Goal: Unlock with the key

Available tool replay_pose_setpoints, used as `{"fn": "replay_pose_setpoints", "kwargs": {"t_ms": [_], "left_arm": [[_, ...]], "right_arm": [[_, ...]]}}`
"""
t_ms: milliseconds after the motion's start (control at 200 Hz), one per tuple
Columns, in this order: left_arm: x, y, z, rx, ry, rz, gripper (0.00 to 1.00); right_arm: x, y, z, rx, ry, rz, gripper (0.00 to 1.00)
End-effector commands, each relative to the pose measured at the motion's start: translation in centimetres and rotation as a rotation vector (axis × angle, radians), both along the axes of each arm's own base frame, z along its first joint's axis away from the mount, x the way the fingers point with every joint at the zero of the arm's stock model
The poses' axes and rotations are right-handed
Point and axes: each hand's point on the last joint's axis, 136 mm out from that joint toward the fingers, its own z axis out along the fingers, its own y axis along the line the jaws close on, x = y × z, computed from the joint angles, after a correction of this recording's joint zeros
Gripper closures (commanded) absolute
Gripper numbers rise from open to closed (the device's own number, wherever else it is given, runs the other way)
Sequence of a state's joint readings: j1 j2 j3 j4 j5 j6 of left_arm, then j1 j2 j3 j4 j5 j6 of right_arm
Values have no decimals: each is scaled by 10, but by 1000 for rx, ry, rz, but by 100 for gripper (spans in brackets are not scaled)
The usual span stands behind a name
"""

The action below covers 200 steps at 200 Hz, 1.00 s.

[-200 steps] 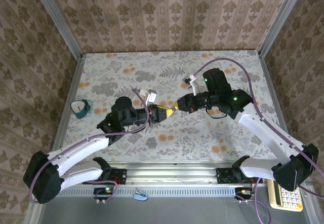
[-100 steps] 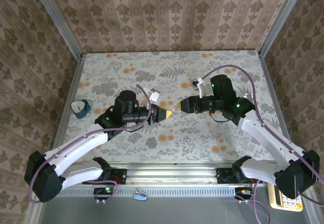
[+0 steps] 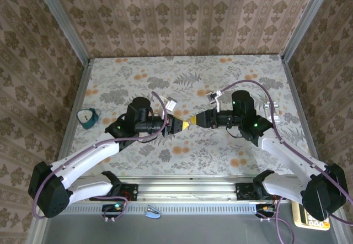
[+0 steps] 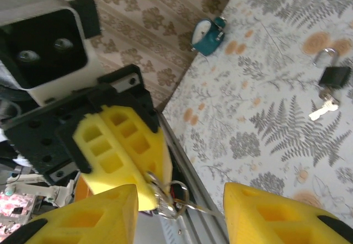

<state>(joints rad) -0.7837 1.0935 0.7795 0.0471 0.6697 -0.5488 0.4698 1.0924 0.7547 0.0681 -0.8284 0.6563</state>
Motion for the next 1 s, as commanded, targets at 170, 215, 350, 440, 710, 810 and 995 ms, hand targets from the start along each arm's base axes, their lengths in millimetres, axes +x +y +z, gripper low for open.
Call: {"fn": "replay_pose_setpoints", "kwargs": {"t_ms": [170,215,350,440,710,810,995], "left_arm": [[-1,-5,16,-68,-14,-27,100],[-1,-6,18,-78,-17,-31,100],[-2,-6,20,-89,-12,-39,100],[-3,-6,20,-90,-12,-43,100],[-3,-3,16,-87,-8,-26,98],[1,1,17,-95,-14,8,76],[15,16,24,-183,-3,104,63]], "right_arm": [[-17,10,26,88,-62,95,58],[-19,12,26,87,-64,102,59],[-20,13,26,84,-67,112,73],[-19,13,25,79,-71,107,84],[-13,9,23,49,-88,58,100],[-8,5,24,44,-107,15,100],[1,-2,31,70,-138,-63,100]]}}
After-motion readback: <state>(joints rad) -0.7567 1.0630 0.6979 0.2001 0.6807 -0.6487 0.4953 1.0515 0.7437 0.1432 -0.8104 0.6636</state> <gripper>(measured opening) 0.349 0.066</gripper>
